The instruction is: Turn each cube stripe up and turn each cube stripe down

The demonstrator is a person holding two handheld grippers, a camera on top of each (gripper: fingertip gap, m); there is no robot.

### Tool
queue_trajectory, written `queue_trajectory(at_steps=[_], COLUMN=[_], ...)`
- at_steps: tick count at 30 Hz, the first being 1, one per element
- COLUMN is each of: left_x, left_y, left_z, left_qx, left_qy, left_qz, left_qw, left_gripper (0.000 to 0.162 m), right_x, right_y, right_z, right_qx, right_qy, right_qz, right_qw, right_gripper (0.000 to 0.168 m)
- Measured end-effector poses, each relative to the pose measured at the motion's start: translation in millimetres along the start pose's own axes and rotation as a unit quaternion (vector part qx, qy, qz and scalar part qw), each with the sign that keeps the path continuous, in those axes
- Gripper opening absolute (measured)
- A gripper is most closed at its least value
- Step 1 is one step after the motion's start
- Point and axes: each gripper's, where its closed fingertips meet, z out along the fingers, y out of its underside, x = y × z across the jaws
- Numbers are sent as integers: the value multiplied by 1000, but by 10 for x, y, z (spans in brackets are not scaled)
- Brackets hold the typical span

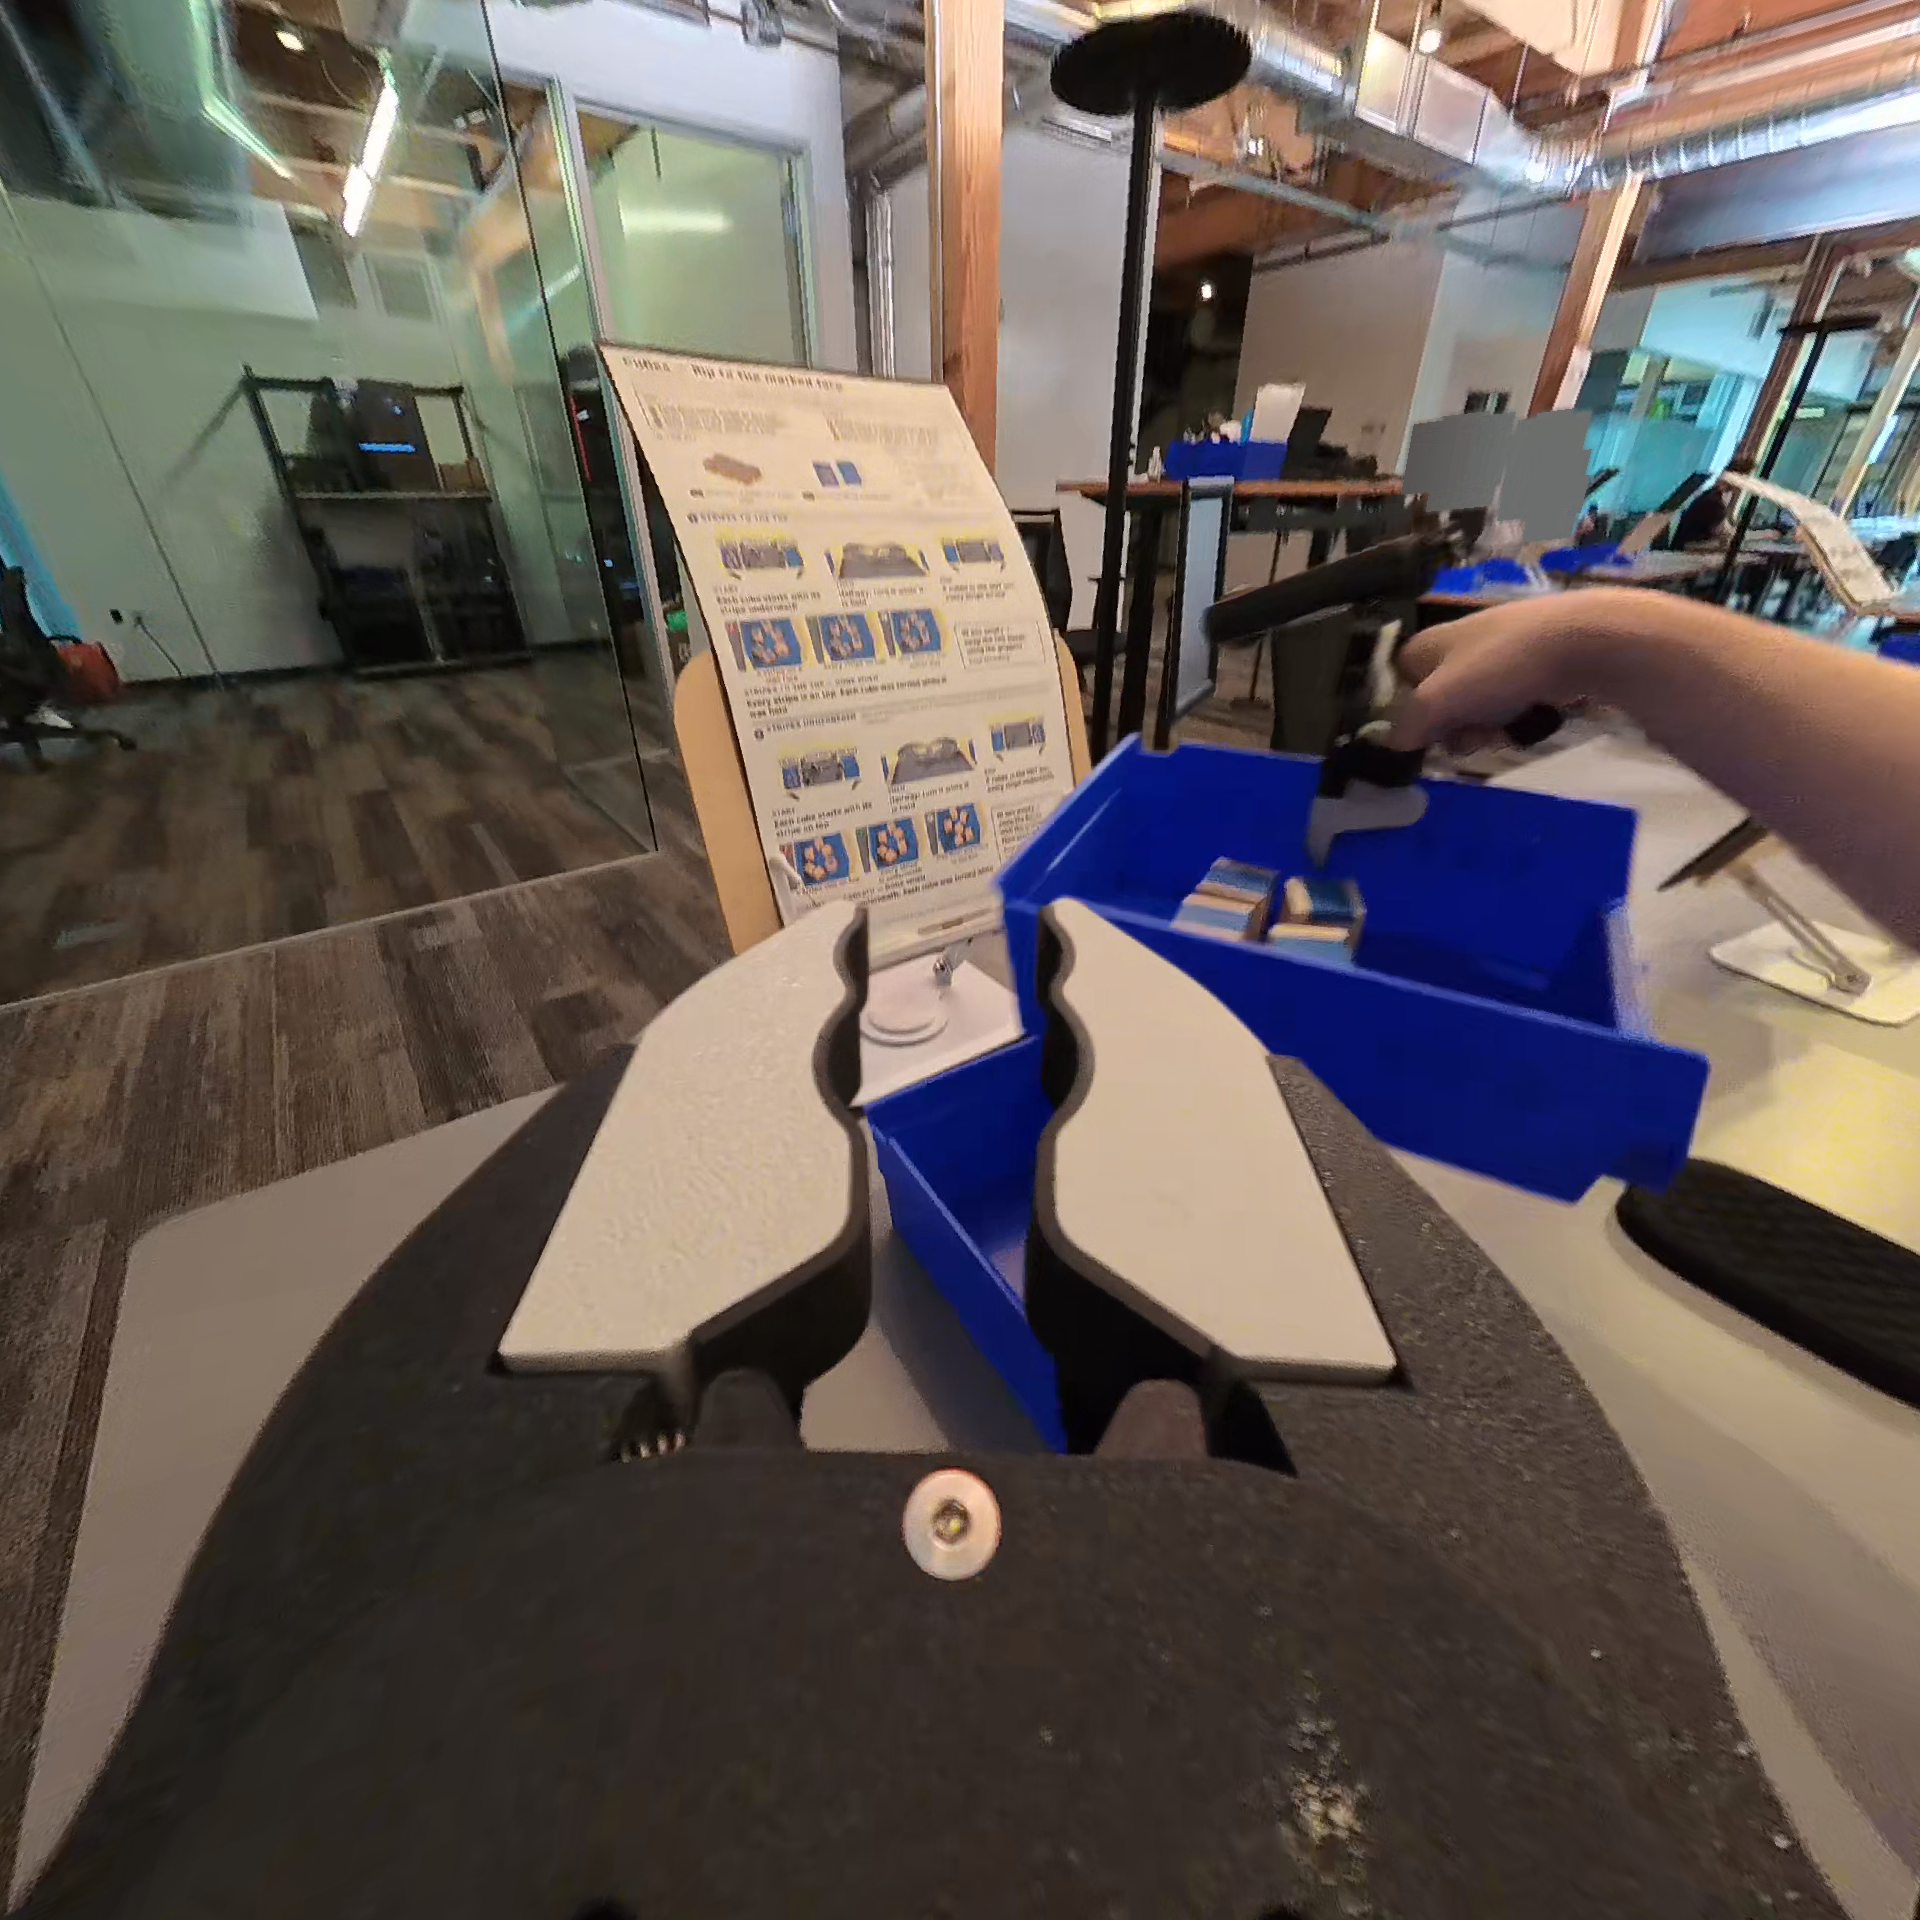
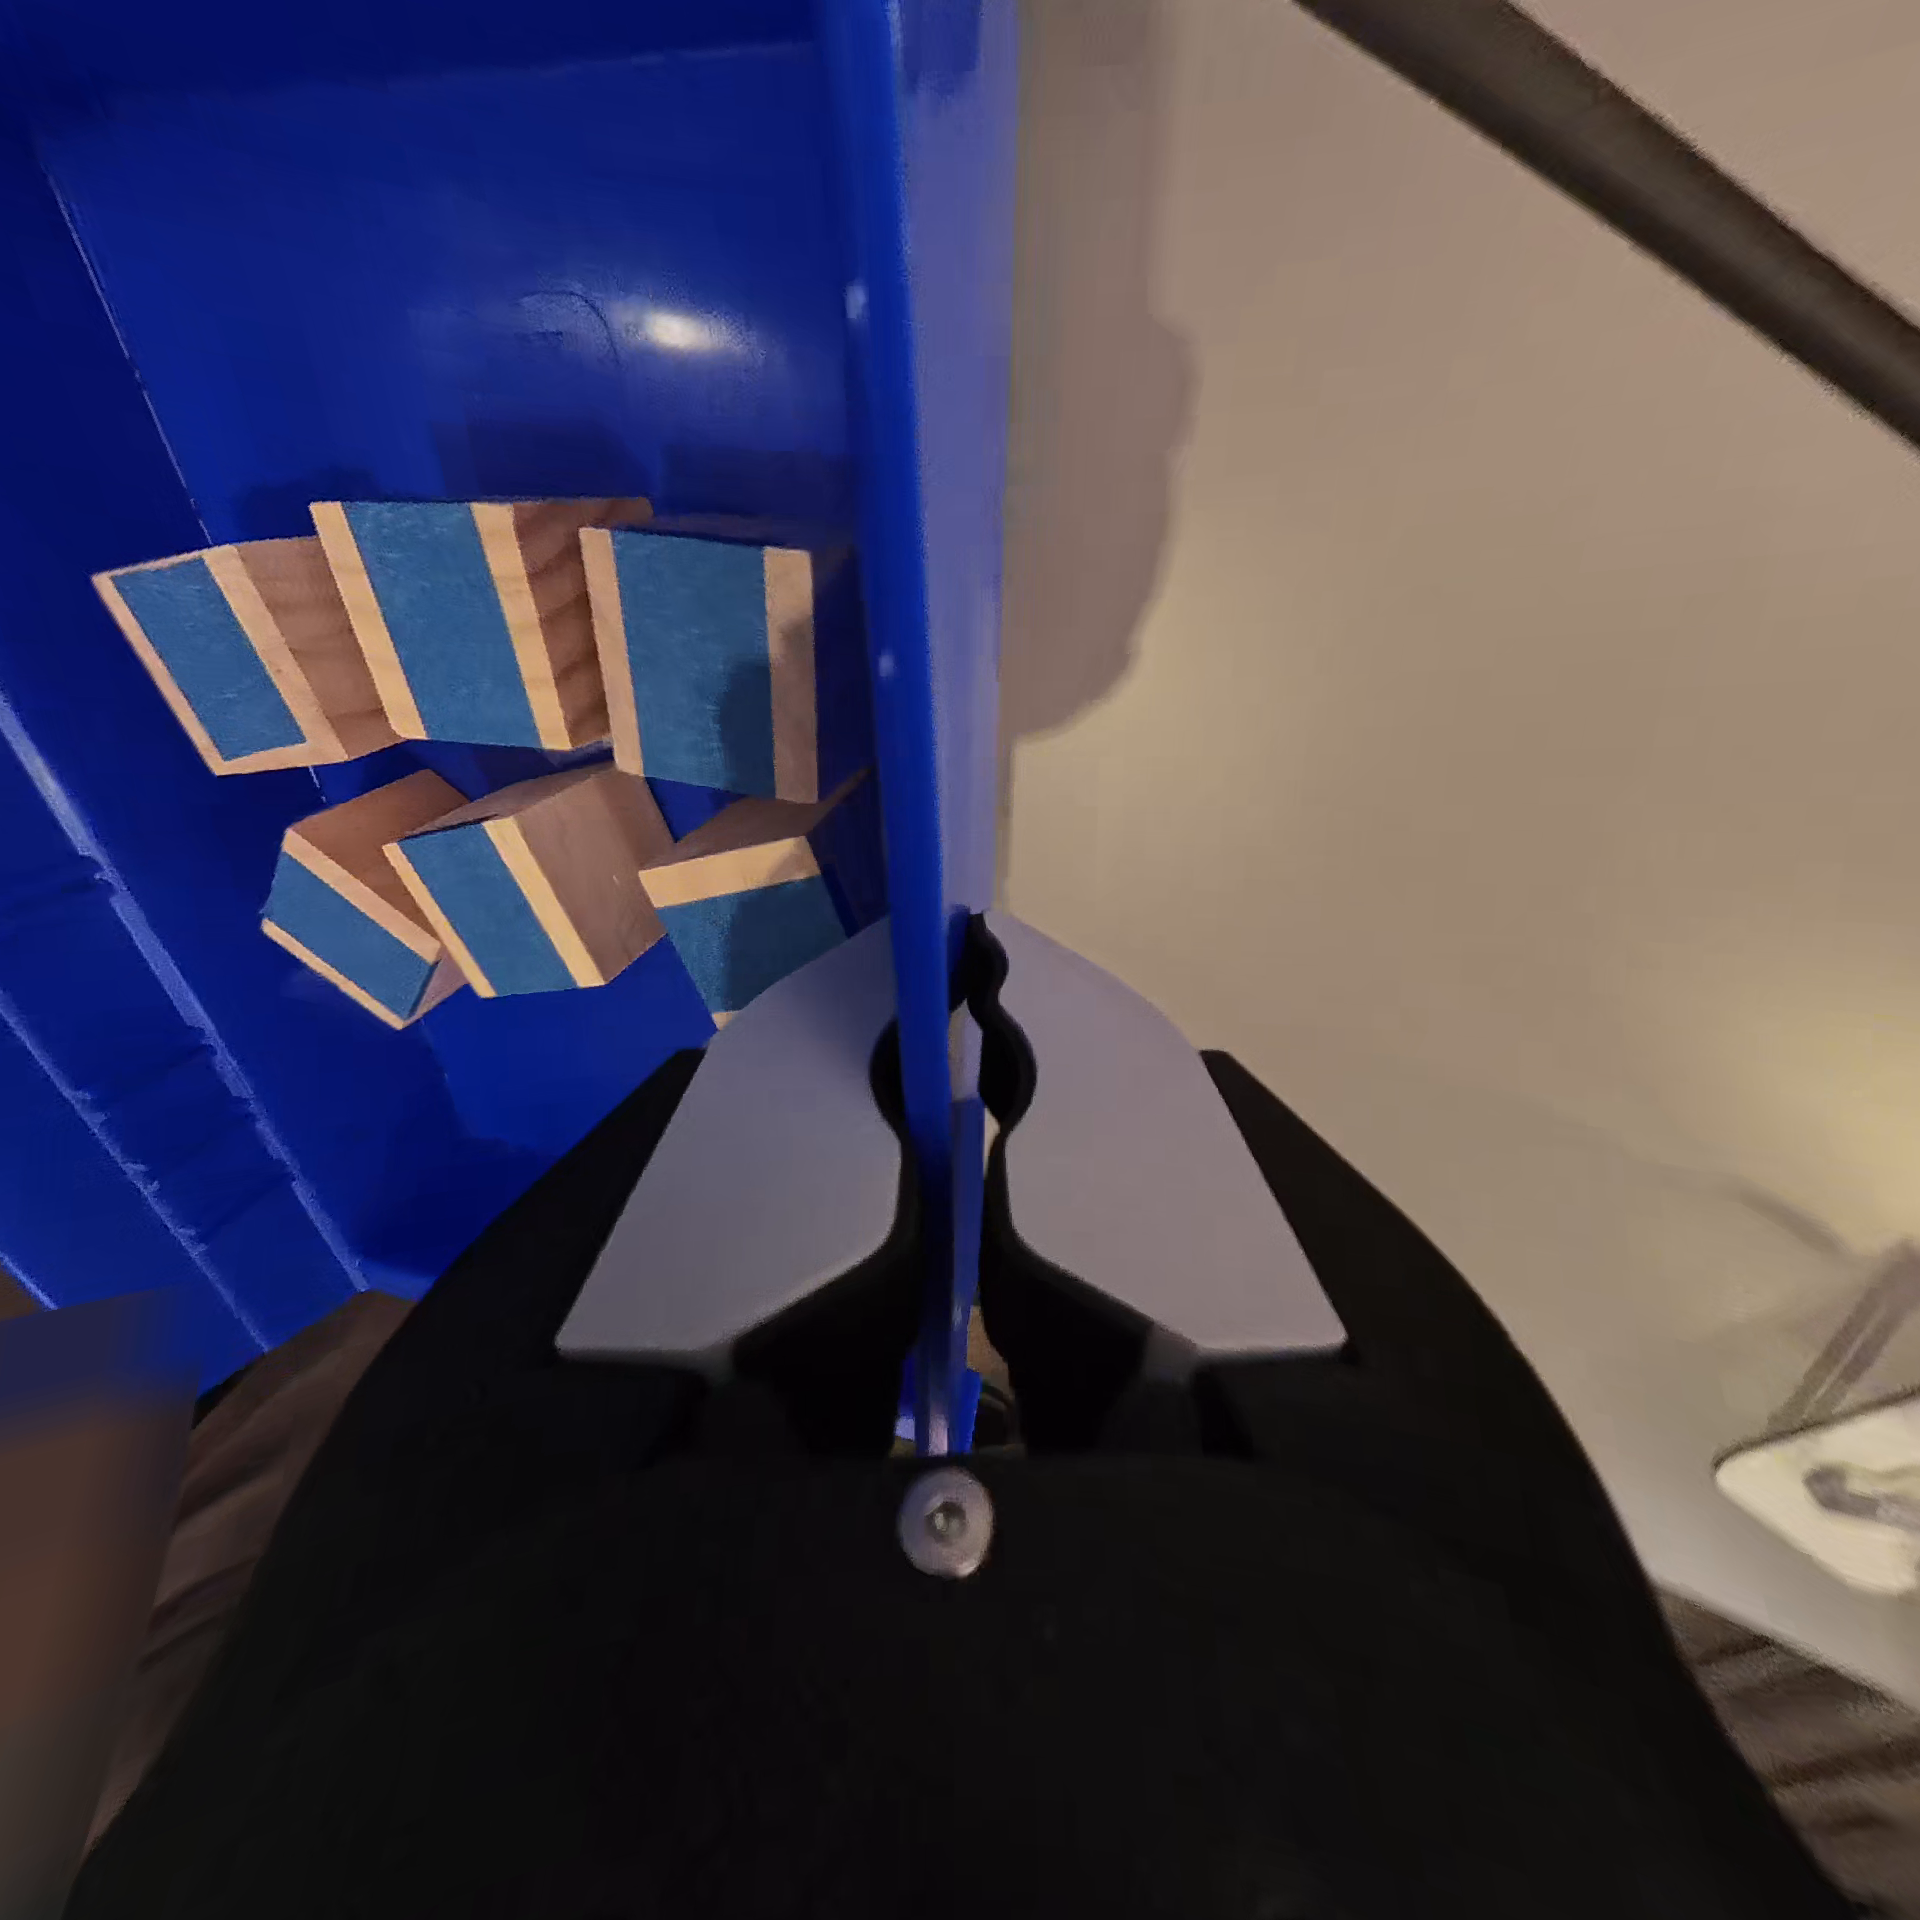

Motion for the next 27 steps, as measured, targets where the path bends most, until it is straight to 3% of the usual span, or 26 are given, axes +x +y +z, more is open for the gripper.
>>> queue_trajectory(at_steps=[6,11,15,21,27], left_x=[94,226,235,250,261], left_y=[-222,-36,51,174,223], left_z=[-128,-124,-92,-71,-77], left_qx=[68,7,-19,-53,-65], left_qy=[0,10,3,19,29], left_qz=[-6,18,29,40,36], left_qw=[998,1000,999,998,997], left_gripper=[32,35,37,38,39], right_x=[-1417,-2480,-3144,-3602,-3608], right_y=[-989,-1582,-1808,-1942,-1908], right_z=[388,792,1144,1639,2205], right_qx=[-3,4,-4,-17,-47], right_qy=[-46,-88,-122,-137,-112], right_qz=[-129,-196,-231,-233,-214], right_qw=[991,977,965,963,969], right_gripper=[6,6,7,7,9])
